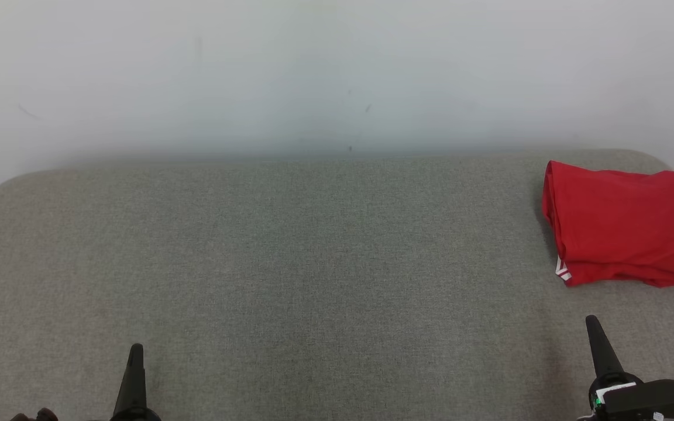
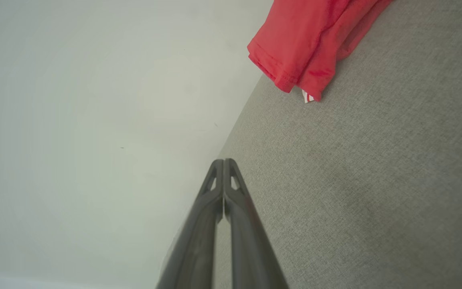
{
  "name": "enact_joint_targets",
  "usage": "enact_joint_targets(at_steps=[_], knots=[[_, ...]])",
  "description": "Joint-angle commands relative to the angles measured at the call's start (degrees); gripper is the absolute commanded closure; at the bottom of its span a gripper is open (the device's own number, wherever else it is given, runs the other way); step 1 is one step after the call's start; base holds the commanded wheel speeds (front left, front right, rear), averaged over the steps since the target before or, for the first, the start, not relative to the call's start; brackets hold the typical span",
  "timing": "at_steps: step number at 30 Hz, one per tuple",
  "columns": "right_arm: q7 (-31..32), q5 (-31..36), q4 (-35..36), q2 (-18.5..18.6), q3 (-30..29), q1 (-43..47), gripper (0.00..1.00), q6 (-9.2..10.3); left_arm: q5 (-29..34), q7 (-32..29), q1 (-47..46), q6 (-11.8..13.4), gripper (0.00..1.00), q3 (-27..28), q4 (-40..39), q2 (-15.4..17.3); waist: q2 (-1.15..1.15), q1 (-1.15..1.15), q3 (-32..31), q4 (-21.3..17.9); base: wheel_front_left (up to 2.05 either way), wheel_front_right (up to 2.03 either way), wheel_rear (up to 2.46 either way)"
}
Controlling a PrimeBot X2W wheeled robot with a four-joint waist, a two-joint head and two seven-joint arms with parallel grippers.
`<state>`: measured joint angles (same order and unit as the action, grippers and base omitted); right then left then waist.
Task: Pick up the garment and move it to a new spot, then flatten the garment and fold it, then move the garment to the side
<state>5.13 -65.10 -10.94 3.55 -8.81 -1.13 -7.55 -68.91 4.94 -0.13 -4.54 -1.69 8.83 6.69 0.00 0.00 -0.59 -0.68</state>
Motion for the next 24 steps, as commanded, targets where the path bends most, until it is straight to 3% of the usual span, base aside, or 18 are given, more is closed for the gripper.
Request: enact_joint_targets(at_steps=[1,24], knots=[[0.6,-1.9,0.2,0.2,-0.5,-1.0,1.00,0.07,-1.9,-0.3,-1.2,-0.3,1.00,0.0,-0.1,-0.1,0.00,0.00,0.0,0.0,0.00,0.00,0.00],[4.2,-13.6,-0.3,0.0,-2.9,-1.8,1.00,0.09,-12.2,-2.0,-2.7,-1.6,1.00,-0.3,1.2,-1.8,0.00,0.00,0.4,0.3,0.00,0.00,0.00]])
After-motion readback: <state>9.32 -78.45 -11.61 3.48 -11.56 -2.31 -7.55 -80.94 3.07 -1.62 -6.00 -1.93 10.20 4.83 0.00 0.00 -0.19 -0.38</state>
